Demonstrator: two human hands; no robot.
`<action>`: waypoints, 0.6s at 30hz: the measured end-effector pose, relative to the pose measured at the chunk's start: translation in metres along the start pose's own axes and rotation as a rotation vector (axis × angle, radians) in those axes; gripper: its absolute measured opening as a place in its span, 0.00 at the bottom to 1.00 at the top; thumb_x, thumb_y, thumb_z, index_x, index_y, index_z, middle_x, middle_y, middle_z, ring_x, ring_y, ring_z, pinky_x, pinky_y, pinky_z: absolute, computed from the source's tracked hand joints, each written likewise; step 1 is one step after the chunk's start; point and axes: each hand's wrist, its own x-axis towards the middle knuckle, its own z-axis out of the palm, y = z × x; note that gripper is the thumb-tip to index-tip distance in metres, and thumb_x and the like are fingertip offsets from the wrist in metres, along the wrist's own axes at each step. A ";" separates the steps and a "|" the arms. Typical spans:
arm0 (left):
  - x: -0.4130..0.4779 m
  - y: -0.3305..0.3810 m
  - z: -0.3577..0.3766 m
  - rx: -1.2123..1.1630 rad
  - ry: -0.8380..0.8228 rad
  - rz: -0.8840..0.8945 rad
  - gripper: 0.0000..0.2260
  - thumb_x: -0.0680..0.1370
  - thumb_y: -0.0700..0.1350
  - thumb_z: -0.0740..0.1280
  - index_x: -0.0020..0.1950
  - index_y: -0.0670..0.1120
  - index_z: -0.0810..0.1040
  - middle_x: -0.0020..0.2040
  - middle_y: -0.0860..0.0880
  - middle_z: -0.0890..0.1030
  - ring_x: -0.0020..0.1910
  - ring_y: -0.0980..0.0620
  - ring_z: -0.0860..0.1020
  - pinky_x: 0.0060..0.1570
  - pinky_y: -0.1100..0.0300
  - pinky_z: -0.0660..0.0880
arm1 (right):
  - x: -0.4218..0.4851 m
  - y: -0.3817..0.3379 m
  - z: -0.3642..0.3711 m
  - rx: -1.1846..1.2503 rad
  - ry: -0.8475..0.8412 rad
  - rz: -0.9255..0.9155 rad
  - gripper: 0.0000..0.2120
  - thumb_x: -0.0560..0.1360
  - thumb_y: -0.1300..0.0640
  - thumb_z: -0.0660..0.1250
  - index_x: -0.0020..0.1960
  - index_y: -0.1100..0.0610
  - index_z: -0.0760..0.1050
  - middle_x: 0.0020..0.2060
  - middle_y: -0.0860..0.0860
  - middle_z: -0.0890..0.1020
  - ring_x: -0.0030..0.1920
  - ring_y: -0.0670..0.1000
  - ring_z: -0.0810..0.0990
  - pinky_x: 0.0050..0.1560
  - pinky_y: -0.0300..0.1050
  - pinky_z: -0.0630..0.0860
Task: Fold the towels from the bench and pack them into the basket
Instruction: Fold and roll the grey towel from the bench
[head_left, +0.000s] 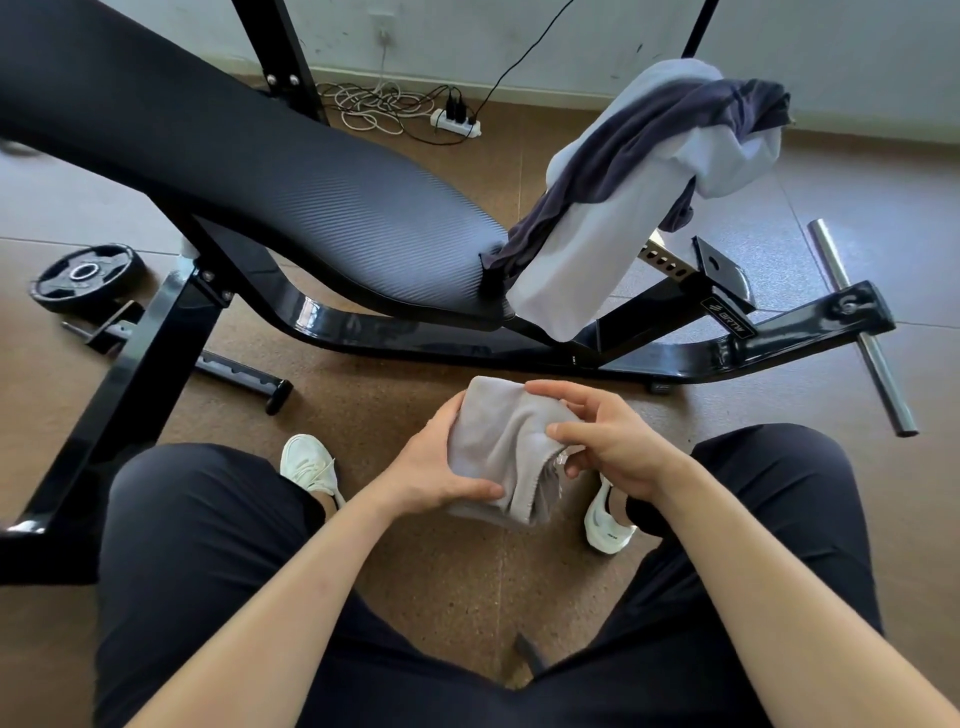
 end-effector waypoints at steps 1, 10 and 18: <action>-0.001 0.001 0.001 0.031 0.005 0.023 0.55 0.65 0.55 0.83 0.81 0.58 0.50 0.77 0.57 0.63 0.74 0.56 0.65 0.72 0.52 0.67 | 0.000 0.000 -0.002 -0.005 0.016 -0.001 0.22 0.78 0.69 0.66 0.66 0.48 0.80 0.57 0.63 0.79 0.43 0.54 0.80 0.30 0.41 0.78; -0.006 -0.004 0.004 0.170 0.181 0.230 0.44 0.73 0.42 0.77 0.82 0.51 0.56 0.79 0.55 0.64 0.77 0.57 0.63 0.77 0.52 0.65 | 0.001 0.001 -0.015 -0.150 0.109 0.065 0.22 0.77 0.65 0.68 0.65 0.44 0.79 0.60 0.65 0.77 0.44 0.53 0.79 0.36 0.44 0.80; -0.012 -0.001 0.002 0.356 0.265 0.480 0.34 0.72 0.30 0.68 0.76 0.50 0.69 0.69 0.53 0.73 0.67 0.53 0.73 0.64 0.52 0.75 | -0.001 -0.005 -0.009 0.053 0.052 0.172 0.14 0.83 0.49 0.64 0.67 0.46 0.79 0.56 0.57 0.83 0.49 0.57 0.84 0.45 0.50 0.82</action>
